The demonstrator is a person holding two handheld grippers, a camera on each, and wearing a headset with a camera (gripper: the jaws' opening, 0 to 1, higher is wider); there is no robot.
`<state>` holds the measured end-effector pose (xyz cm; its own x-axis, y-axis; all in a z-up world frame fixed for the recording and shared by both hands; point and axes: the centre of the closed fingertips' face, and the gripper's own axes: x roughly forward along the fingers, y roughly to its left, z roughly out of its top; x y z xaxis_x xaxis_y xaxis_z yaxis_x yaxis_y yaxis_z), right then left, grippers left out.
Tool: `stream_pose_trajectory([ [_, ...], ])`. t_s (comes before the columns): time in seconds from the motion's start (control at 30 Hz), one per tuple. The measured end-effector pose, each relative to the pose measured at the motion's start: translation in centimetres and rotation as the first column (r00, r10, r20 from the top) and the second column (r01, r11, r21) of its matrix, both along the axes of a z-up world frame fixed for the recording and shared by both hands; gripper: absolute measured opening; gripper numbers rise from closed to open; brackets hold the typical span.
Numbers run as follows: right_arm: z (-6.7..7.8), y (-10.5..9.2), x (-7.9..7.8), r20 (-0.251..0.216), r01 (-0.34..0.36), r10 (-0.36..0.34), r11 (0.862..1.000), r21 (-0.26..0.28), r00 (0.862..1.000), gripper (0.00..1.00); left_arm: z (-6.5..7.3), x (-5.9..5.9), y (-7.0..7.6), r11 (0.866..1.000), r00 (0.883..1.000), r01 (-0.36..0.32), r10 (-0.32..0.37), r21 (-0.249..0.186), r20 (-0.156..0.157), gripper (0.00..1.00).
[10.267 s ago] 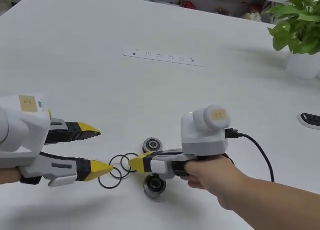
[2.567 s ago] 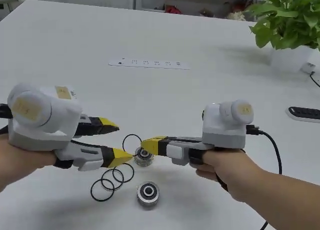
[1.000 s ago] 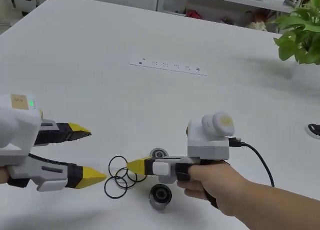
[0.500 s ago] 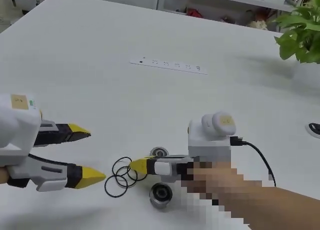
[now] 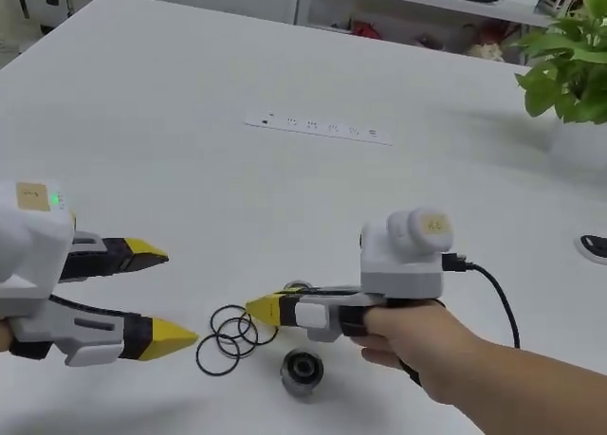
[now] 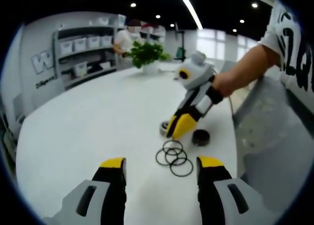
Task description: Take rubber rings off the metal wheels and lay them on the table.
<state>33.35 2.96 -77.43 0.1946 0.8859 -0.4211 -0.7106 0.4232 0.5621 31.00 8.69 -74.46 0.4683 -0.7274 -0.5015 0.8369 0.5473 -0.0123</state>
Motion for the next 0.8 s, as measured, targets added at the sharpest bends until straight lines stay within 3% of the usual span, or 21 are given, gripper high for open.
stream_pose_trajectory([
  [0.37,2.8,-1.6,-0.1,0.087,-0.001,0.0,1.0,0.007,0.996,0.2,1.2,-0.4,-0.5,1.0,1.0,0.002,-0.002,-0.004,0.014,0.61],
  [0.7,4.6,-3.4,-0.4,0.216,-0.012,0.019,0.999,-0.034,0.976,0.34,2.6,-0.8,-0.3,1.0,0.999,-0.015,0.015,-0.019,0.033,0.62],
  [0.8,4.7,-3.8,-0.7,0.235,-0.017,0.027,0.999,-0.046,0.972,0.38,2.9,-0.9,-0.3,1.0,0.999,-0.018,0.019,-0.024,0.038,0.63],
])
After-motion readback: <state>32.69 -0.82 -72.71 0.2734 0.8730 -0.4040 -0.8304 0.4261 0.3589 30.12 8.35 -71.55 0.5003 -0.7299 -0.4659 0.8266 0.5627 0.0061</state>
